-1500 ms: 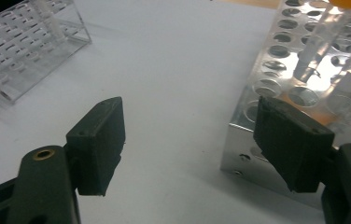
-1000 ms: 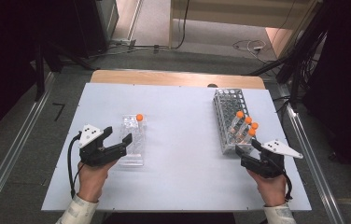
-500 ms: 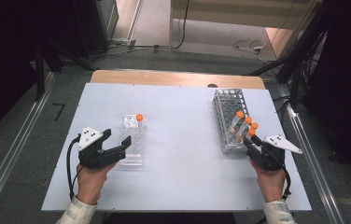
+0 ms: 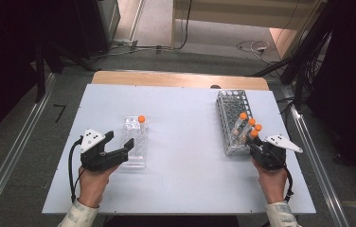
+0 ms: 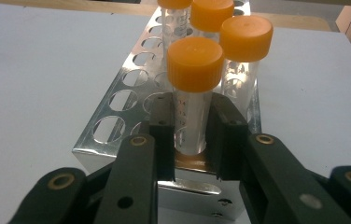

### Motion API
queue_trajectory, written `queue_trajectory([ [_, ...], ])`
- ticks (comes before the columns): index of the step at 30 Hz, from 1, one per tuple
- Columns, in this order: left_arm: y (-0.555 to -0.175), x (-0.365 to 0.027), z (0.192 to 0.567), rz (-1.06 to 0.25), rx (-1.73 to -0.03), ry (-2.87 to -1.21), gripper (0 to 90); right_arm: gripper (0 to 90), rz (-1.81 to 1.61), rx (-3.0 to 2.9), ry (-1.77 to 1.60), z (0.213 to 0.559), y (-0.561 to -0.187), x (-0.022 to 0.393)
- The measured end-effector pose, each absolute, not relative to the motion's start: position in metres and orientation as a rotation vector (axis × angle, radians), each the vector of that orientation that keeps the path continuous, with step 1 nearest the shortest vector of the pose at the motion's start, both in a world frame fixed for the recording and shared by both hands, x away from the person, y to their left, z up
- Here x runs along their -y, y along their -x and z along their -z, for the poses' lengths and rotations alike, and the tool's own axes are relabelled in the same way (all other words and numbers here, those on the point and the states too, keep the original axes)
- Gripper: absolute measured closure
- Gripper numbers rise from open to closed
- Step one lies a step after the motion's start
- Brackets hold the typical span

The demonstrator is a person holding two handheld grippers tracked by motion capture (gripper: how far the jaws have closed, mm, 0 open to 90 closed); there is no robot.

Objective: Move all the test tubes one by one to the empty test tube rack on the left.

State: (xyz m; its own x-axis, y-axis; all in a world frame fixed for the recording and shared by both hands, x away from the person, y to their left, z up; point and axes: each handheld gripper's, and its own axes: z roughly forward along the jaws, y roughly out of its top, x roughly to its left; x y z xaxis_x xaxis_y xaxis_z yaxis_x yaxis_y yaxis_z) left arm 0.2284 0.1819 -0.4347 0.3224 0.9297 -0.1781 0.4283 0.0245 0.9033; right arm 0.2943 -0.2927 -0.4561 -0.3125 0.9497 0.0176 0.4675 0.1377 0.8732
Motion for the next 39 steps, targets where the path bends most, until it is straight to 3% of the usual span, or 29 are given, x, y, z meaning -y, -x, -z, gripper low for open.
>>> queue_trajectory([
  [26, -0.229, -0.184, 0.435, -0.613, -1.275, -1.570, 21.3, 72.3, -1.232, -1.745, -1.250, 0.395, -0.265, 0.297],
  [39, -0.228, -0.186, 0.432, -0.616, -1.274, -1.561, 21.3, 72.3, -1.304, -1.859, -1.168, 0.391, -0.262, 0.262],
])
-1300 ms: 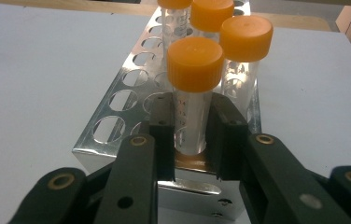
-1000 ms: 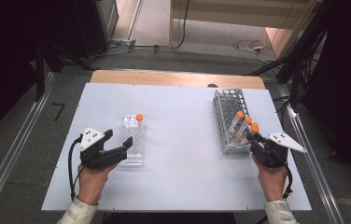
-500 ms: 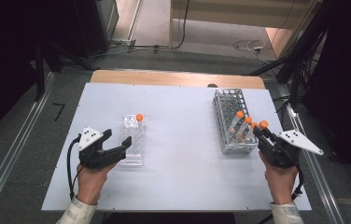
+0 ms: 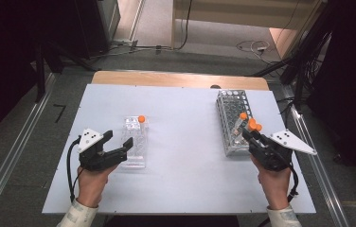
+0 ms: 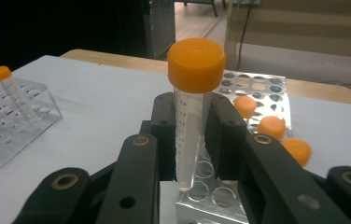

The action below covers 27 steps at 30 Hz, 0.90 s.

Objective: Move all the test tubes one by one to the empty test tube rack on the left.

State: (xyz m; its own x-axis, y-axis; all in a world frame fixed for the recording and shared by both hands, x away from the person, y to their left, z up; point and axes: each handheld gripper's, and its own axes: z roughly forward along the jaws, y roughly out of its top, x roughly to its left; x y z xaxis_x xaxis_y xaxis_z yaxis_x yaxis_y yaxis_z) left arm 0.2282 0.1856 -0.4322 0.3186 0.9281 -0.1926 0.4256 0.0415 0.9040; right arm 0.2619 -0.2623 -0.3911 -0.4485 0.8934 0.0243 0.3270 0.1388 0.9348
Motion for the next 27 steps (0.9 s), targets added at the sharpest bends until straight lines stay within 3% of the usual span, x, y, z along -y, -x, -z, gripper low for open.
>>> queue_trajectory([
  [27, -0.225, -0.176, 0.427, -0.604, -1.237, -1.564, 19.7, 72.3, -1.317, -2.107, -1.011, 0.413, -0.274, 0.170],
])
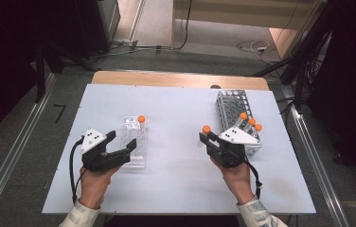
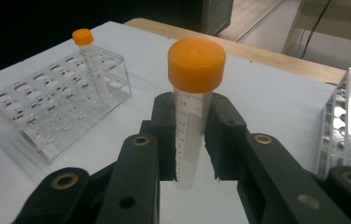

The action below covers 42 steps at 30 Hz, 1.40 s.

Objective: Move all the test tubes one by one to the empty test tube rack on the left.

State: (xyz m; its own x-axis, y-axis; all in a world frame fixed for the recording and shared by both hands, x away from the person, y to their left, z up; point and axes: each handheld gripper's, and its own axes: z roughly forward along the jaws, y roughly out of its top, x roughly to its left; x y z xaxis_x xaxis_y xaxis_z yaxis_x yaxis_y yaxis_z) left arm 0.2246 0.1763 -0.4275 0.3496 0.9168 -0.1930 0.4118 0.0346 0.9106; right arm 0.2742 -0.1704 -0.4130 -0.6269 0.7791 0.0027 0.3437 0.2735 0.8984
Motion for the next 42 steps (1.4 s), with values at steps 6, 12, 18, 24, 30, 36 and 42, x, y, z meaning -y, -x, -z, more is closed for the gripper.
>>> queue_trajectory([
  [6, -0.223, -0.173, 0.423, -0.600, -1.216, -1.562, 19.7, 72.4, -1.311, -2.138, -0.979, 0.417, -0.273, 0.158],
  [12, -0.223, -0.166, 0.423, -0.582, -1.197, -1.580, 19.9, 72.4, -1.310, -2.174, -0.946, 0.420, -0.271, 0.147],
  [18, -0.222, -0.157, 0.420, -0.573, -1.170, -1.590, 20.2, 72.4, -1.312, -2.198, -0.927, 0.422, -0.268, 0.139],
  [24, -0.222, -0.152, 0.418, -0.564, -1.151, -1.598, 21.3, 72.4, -1.314, -2.212, -0.908, 0.424, -0.267, 0.133],
  [30, -0.224, -0.149, 0.415, -0.562, -1.141, -1.597, 21.8, 72.4, -1.312, -2.225, -0.902, 0.425, -0.269, 0.128],
  [36, -0.227, -0.143, 0.416, -0.553, -1.130, -1.605, 23.9, 72.4, -1.293, -2.254, -0.862, 0.430, -0.268, 0.119],
  [42, -0.228, -0.136, 0.415, -0.542, -1.116, -1.623, 24.0, 72.4, -1.307, -2.266, -0.860, 0.430, -0.268, 0.115],
])
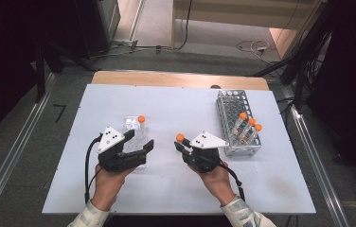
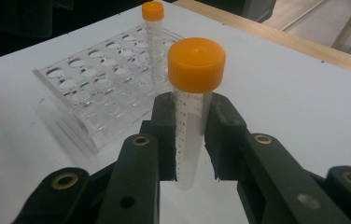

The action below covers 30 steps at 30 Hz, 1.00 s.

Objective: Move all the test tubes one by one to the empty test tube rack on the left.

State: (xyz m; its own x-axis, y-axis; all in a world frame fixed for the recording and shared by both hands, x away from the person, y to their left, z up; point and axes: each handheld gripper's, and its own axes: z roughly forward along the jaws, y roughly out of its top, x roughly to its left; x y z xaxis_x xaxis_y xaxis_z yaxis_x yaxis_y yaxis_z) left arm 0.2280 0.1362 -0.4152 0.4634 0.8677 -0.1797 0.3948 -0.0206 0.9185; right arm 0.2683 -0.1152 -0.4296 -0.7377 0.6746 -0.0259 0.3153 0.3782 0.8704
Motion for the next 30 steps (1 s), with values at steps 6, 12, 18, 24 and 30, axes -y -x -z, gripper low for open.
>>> queue_trajectory([
  [6, -0.233, -0.126, 0.413, -0.528, -1.099, -1.635, 25.3, 72.4, -1.295, -2.282, -0.844, 0.432, -0.268, 0.110],
  [12, -0.239, -0.117, 0.412, -0.508, -1.083, -1.640, 27.5, 72.4, -1.295, -2.301, -0.837, 0.434, -0.269, 0.104],
  [18, -0.242, -0.105, 0.413, -0.476, -1.046, -1.657, 32.5, 72.4, -1.294, -2.309, -0.828, 0.436, -0.270, 0.097],
  [24, -0.245, -0.095, 0.413, -0.451, -1.014, -1.674, 40.1, 72.4, -1.302, -2.319, -0.820, 0.437, -0.270, 0.094],
  [30, -0.250, -0.088, 0.416, -0.430, -0.996, -1.705, 48.1, 72.3, -1.312, -2.324, -0.816, 0.436, -0.270, 0.093],
])
